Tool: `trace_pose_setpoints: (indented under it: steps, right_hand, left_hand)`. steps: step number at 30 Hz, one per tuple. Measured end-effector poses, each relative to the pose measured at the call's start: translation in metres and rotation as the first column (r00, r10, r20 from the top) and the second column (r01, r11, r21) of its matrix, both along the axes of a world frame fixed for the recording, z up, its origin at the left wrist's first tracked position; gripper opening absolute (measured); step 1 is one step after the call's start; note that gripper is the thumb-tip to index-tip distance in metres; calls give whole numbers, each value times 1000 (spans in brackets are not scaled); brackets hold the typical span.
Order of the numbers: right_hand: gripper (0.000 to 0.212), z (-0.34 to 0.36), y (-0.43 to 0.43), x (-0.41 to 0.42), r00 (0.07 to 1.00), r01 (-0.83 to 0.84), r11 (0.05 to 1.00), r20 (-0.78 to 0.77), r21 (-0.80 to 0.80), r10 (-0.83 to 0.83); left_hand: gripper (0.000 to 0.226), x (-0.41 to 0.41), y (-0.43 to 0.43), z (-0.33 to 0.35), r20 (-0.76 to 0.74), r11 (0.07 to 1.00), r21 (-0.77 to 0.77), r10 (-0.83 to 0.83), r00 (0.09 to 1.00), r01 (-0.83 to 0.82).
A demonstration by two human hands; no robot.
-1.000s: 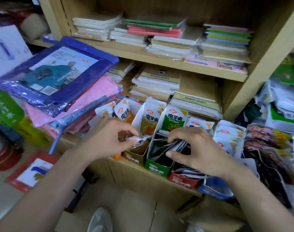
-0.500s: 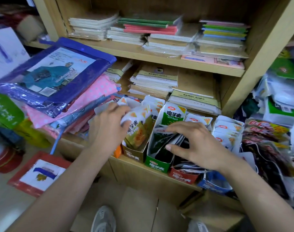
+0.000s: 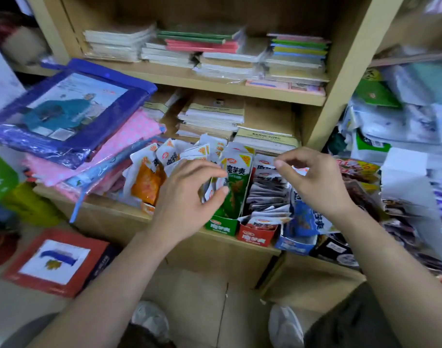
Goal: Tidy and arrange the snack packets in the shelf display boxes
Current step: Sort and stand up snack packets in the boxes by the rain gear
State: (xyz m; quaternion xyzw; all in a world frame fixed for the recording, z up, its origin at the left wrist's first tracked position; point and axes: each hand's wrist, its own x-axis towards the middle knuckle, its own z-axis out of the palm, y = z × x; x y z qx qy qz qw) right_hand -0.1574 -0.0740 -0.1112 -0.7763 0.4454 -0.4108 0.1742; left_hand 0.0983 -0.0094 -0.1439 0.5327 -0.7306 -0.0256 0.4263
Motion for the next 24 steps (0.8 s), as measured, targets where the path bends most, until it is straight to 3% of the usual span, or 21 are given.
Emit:
trace_pose_setpoints:
  steps: [5, 7, 10, 13, 15, 17, 21, 24]
  right_hand:
    - [5, 2, 32, -43, 969, 81, 993, -228, -84, -99]
    - [16, -2, 43, -59, 914, 118, 984, -372, -137, -161]
    - [45, -9, 51, -79, 777, 225, 973, -593, -52, -211]
    - [60, -15, 56, -90, 697, 267, 963, -699, 43, -162]
    - [61, -19, 58, -92, 712, 277, 956, -688, 94, -138]
    - [56, -27, 60, -95, 777, 258, 960, -614, 112, -138]
    - [49, -41, 65, -92, 925, 240, 966, -324, 98, -197]
    - [54, -43, 66, -91, 959, 257, 963, -144, 87, -243]
  left_hand:
    - [43, -57, 13, 3, 186, 949, 125, -309, 933, 290]
    - [45, -73, 6, 3, 294, 930, 187, -360, 885, 316]
    - [44, -81, -10, 0, 342, 954, 184, -287, 895, 236]
    - [44, -81, -26, -4, 322, 993, 116, -73, 944, 37]
    - [46, -84, -33, -7, 322, 990, 92, 75, 944, -110]
    - [45, -92, -36, -9, 295, 985, 89, 114, 949, -146]
    - [47, -105, -39, -9, 283, 996, 42, -82, 956, 73]
    - [49, -106, -44, -11, 242, 985, 90, -167, 956, 149]
